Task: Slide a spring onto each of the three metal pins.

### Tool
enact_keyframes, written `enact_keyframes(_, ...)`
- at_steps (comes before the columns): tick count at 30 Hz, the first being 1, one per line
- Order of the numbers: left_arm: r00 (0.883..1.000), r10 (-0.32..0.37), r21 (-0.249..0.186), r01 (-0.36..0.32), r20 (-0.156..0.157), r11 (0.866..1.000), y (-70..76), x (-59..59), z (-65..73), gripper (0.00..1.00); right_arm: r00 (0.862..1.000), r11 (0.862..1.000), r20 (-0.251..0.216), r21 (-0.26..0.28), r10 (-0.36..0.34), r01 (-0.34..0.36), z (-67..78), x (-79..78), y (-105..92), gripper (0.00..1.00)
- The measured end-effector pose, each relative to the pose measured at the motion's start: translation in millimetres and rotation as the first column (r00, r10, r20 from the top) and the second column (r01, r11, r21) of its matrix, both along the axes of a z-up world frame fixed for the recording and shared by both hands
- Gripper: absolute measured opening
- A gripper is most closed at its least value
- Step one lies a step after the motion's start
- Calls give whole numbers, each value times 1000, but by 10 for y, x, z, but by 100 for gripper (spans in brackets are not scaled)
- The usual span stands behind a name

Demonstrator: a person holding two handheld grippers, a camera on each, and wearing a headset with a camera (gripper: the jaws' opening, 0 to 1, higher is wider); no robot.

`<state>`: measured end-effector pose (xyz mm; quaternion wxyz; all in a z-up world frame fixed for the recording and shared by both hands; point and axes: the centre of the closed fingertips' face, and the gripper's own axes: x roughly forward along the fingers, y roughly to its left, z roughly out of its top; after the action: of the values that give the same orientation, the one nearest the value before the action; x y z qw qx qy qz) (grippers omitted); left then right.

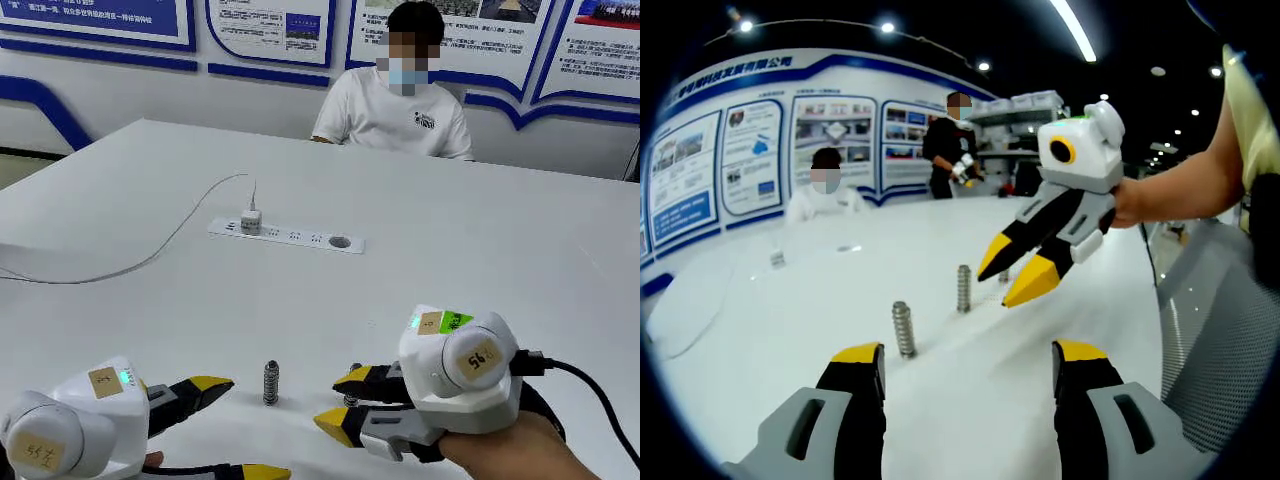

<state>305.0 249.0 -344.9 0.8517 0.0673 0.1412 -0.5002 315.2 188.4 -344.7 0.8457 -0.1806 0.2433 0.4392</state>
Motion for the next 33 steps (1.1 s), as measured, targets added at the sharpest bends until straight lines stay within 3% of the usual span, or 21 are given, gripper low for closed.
enact_keyframes(33, 1000, -2, 12, 2, -3, 1000, -28, -29, -13, 72, 991, 991, 12, 28, -133, 133, 83, -197, -831, 31)
